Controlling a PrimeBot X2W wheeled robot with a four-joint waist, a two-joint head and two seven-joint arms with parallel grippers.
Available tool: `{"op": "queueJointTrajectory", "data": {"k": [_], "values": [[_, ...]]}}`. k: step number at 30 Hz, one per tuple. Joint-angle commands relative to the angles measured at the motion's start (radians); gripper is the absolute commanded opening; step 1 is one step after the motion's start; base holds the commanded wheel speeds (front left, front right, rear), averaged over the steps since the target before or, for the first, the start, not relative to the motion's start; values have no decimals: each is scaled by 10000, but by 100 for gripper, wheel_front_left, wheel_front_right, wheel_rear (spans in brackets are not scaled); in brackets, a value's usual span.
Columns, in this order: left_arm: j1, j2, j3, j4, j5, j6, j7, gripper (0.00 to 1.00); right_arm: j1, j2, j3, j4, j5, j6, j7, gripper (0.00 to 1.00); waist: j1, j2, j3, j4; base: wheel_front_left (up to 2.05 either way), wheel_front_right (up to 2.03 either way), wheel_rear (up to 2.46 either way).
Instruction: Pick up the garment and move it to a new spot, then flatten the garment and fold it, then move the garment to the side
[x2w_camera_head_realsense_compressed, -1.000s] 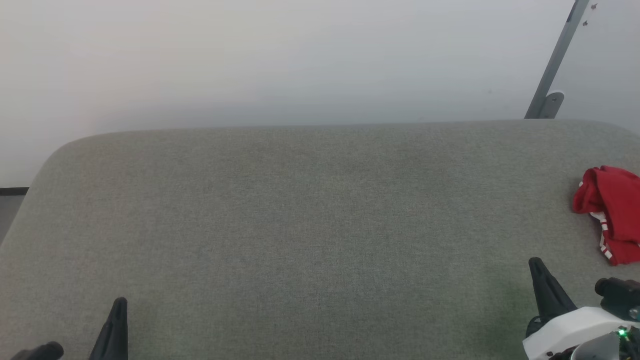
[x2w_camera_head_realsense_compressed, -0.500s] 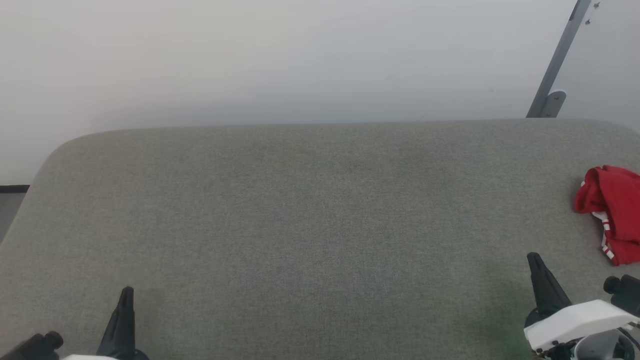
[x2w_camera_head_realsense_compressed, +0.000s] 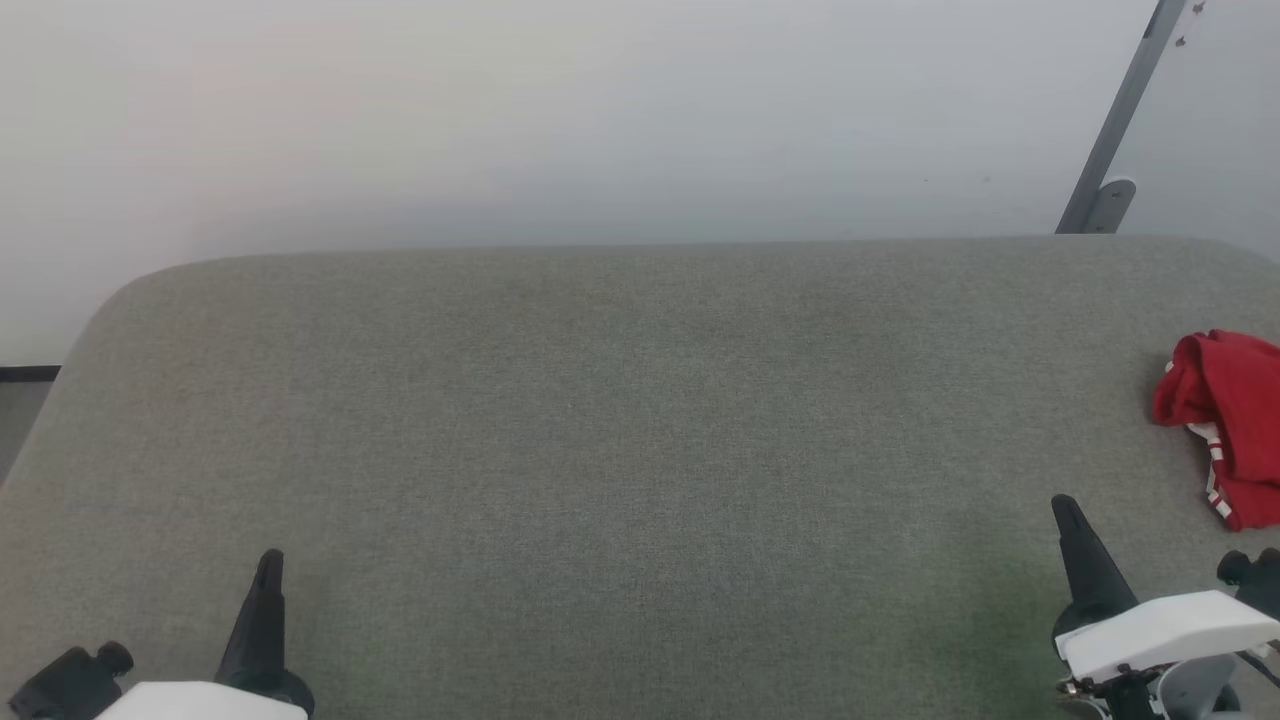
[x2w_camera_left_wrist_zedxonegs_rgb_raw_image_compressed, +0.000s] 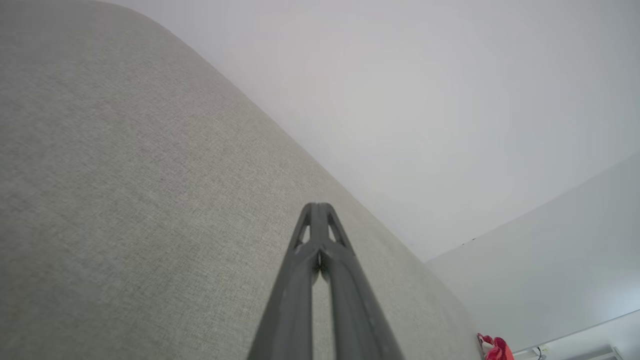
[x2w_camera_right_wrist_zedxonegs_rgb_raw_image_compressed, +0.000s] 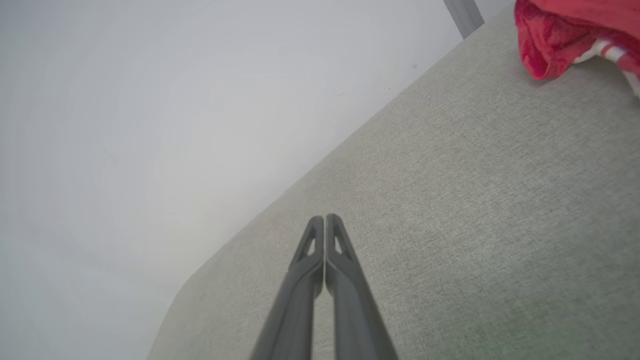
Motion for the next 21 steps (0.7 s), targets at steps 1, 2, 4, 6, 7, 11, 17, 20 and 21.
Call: {"op": "queueJointTrajectory", "data": {"k": [1, 2, 4, 6, 7, 11, 17, 20, 21], "values": [[-289, 4, 61, -64, -301, -17, 108, 0, -298, 21, -57, -156, 351, -4, 82, 0, 0, -1, 5, 4, 0, 0, 0], [-324, -18, 63, -51, -410, -18, 144, 0, -305, 36, -65, -158, 464, -5, 101, 0, 0, -1, 9, 6, 0, 0, 0], [-388, -58, 66, -29, -616, -19, 214, 0, -318, 64, -82, -162, 682, -4, 149, 0, 0, -1, 15, 11, 0, 0, 0], [-414, -75, 67, -18, -697, -19, 241, 0, -323, 78, -92, -162, 789, -4, 172, 0, 0, -1, 18, 13, 0, 0, 0], [-435, -92, 70, -6, -794, -19, 276, 0, -330, 92, -102, -164, 894, -4, 199, 0, 0, -1, 21, 15, 0, 0, 0], [-545, -175, 75, 45, -1196, -21, 400, 0, -375, 157, -139, -171, 1308, -5, 288, 0, 0, -1, 34, 24, 0, 0, 0], [-695, -295, 85, 117, -1739, -24, 591, 0, -433, 246, -194, -179, 1902, -5, 414, 0, 0, -1, 53, 37, 0, 0, 0], [-780, -352, 89, 147, -1971, -25, 671, 0, -453, 288, -221, -182, 2183, -6, 479, 0, 0, -1, 62, 44, 0, 0, 0], [-803, -370, 91, 159, -2061, -25, 696, 0, -456, 303, -230, -184, 2276, -6, 500, 0, 0, -1, 65, 46, 0, 0, 0]]}}
